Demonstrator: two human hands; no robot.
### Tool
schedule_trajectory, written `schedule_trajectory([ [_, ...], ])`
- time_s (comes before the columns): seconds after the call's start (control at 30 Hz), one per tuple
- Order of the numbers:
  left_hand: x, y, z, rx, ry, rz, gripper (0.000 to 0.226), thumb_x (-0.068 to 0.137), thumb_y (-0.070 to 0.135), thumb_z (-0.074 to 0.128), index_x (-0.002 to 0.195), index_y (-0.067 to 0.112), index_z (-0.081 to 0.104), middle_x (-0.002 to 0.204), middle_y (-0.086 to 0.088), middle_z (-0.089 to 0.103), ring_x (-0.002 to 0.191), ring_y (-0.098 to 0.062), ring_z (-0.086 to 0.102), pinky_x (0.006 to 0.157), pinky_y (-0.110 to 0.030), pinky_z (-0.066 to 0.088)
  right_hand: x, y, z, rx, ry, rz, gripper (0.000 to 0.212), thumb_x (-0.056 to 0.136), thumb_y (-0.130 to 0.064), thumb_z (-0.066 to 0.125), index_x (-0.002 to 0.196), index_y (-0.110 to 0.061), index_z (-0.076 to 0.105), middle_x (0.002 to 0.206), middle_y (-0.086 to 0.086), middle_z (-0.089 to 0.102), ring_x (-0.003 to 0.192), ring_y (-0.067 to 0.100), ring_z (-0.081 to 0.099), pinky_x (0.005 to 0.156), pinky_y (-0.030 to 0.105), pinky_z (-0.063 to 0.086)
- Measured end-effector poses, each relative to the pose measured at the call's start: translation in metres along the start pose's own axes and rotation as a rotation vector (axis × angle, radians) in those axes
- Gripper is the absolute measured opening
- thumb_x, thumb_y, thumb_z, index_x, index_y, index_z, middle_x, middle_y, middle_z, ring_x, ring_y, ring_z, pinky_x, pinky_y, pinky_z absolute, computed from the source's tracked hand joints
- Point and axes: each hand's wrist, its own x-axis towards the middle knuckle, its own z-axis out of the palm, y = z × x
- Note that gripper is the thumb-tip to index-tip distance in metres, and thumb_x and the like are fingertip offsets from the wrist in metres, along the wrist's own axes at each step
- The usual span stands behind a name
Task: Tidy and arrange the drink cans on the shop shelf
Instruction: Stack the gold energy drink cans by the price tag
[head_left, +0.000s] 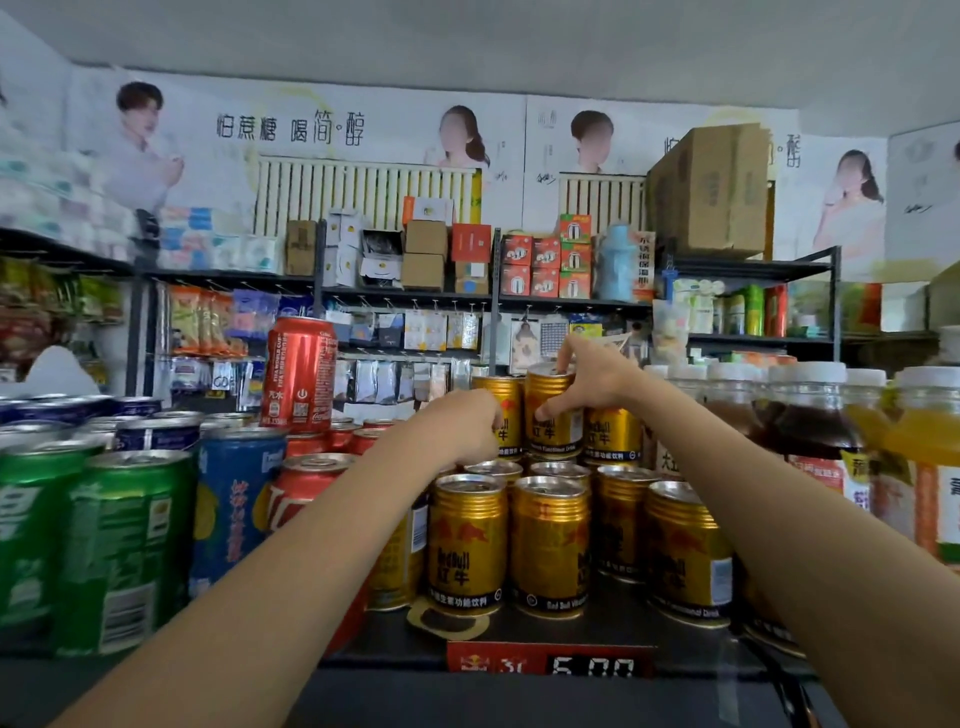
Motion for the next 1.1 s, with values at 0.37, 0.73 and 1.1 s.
schedule_trajectory([
  [0.37,0.023,0.005,0.007,0.096,0.145,0.036,0.039,0.085,0.006,0.055,0.124,0.010,0.050,0.138,-0.007,0.035,0.126,-0.026,0.034,0.097,-0.037,0.040,0.008,0.012,0.002,-0.140,-0.033,-0.087,0.058,0.071,-0.047,0.073,0.115,-0.018,0.048,0.119,0.003,0.053,0.122,0.027,0.036,0.104,0.049,0.031],
  [0.73,0.017,-0.002,0.001,0.051,0.108,0.040,0.044,0.087,0.002,0.052,0.130,0.013,0.047,0.133,-0.004,0.043,0.114,-0.022,0.048,0.086,-0.028,0.044,0.004,0.004,-0.002,-0.223,0.014,-0.142,0.046,0.080,-0.039,0.068,0.119,-0.017,0.055,0.122,0.004,0.056,0.119,0.025,0.047,0.105,0.047,0.035],
  [1.1,-0.005,-0.036,-0.041,0.287,-0.170,0.025,0.036,0.090,0.007,0.049,0.124,0.018,0.055,0.132,-0.002,0.051,0.116,-0.018,0.049,0.090,-0.026,0.040,0.013,-0.051,0.018,-0.093,-0.058,-0.235,0.049,0.080,-0.038,0.069,0.117,-0.012,0.052,0.128,0.008,0.048,0.117,0.025,0.046,0.088,0.032,0.039],
])
